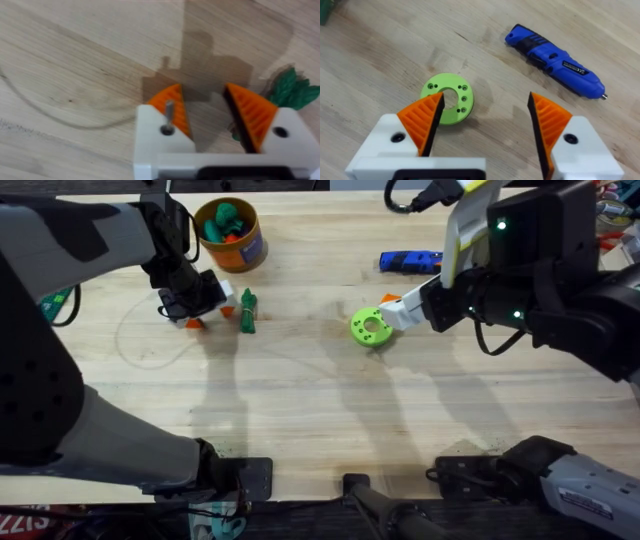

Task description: Pick up the gripper from the table and insert it into the empty holder that is missing its gripper. Then pick up a screw, insert it into the mounting hole, and use the screwdriver to tighten it. Finally, clean up the table by picking up the vegetable and placing it into the bucket.

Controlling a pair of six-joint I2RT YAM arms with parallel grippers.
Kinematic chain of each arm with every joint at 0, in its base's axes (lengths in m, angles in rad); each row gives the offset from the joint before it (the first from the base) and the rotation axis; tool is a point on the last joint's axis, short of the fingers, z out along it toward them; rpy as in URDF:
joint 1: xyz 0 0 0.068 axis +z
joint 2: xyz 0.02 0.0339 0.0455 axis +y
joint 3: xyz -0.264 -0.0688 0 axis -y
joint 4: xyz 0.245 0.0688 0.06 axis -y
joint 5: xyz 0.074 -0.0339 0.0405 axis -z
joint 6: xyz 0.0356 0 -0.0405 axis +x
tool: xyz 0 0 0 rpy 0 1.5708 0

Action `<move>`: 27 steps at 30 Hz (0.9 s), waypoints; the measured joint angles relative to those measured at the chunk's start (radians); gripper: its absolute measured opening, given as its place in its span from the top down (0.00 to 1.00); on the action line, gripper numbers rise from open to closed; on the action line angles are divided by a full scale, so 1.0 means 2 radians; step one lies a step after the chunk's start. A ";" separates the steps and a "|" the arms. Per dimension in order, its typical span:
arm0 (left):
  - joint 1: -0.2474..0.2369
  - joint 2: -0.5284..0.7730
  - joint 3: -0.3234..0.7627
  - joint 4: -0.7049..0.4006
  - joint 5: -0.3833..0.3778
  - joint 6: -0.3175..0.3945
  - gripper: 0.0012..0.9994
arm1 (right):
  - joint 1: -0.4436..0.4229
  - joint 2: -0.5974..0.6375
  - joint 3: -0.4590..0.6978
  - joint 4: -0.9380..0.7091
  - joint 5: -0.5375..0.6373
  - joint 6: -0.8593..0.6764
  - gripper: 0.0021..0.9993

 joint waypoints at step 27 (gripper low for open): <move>0.000 -0.117 -0.001 -0.064 0.023 0.045 0.43 | 0.000 0.000 0.000 -0.011 0.000 0.000 0.02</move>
